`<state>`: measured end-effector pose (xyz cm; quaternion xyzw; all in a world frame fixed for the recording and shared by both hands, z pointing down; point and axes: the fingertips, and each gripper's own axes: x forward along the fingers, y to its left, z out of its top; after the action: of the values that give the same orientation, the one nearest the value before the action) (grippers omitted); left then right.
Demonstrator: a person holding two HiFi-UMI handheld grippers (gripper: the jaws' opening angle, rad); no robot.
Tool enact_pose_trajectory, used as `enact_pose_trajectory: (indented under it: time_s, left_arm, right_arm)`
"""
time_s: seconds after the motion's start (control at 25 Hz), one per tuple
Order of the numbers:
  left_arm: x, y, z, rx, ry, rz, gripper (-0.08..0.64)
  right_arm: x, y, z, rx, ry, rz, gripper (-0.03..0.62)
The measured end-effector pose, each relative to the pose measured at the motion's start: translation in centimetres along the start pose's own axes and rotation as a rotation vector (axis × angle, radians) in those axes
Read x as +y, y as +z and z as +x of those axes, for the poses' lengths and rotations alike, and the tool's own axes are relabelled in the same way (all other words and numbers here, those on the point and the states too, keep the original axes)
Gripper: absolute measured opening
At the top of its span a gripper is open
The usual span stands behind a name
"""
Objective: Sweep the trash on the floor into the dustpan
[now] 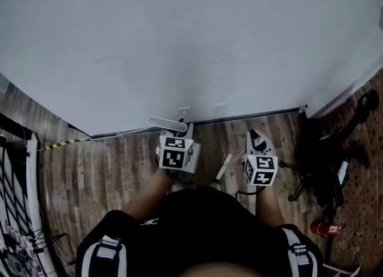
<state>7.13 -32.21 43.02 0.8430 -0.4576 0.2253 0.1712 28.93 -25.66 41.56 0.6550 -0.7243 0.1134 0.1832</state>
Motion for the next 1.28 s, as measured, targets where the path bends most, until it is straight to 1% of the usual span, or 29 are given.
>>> enact_pose_trajectory:
  time_s: [0.16, 0.32, 0.48, 0.68, 1.28]
  left_arm:
    - [-0.7, 1.5, 0.1, -0.017, -0.038, -0.015, 0.111]
    - [-1.7, 1.9, 0.7, -0.013, -0.082, -0.027, 0.111]
    - [-3.7, 1.9, 1.4, -0.001, -0.143, 0.011, 0.11]
    - [-6.3, 1.5, 2.2, 0.011, -0.196, 0.053, 0.11]
    - [-6.6, 0.1, 2.7, 0.047, -0.179, 0.043, 0.11]
  right_arm:
    - [-1.3, -0.4, -0.6, -0.006, -0.031, 0.036, 0.041]
    - [-2.9, -1.3, -1.2, -0.004, -0.064, 0.086, 0.041]
    - [-3.4, -0.9, -1.5, -0.018, -0.072, 0.104, 0.041]
    - [-2.6, -0.8, -1.7, -0.018, -0.046, 0.082, 0.038]
    - [-3.0, -1.3, -1.8, -0.002, -0.036, 0.054, 0.038]
